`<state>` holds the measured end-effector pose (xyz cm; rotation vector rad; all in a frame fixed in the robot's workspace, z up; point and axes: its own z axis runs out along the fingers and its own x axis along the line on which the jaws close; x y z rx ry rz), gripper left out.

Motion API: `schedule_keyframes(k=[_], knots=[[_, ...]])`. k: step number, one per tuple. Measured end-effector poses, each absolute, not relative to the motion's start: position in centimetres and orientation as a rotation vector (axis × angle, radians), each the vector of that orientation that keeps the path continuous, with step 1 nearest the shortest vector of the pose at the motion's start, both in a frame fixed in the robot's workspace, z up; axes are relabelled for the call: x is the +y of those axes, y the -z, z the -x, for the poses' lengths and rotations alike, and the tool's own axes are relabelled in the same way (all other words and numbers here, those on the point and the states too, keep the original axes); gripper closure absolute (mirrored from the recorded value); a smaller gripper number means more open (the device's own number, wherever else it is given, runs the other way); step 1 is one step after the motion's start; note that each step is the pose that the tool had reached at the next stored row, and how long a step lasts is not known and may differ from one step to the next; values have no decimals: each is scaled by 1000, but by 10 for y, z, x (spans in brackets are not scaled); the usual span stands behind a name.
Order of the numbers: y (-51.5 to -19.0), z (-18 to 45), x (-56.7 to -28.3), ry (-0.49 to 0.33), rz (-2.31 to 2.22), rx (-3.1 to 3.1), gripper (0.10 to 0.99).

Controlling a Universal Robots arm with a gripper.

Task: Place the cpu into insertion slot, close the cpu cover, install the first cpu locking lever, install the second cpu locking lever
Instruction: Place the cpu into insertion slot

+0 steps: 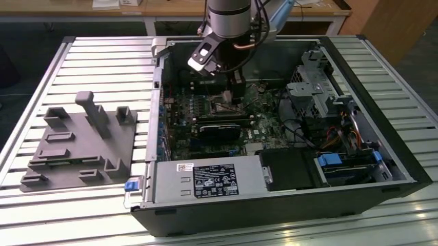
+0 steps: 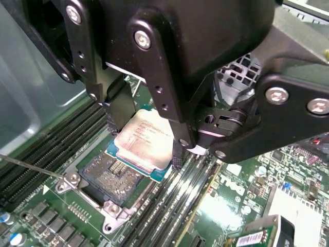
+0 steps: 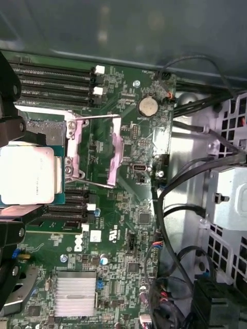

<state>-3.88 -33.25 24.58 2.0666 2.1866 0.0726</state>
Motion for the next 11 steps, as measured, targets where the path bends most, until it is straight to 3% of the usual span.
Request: schedule_keyframes(k=[11], knots=[[-239, 43, -326, -65, -2074, 2175, 549]])
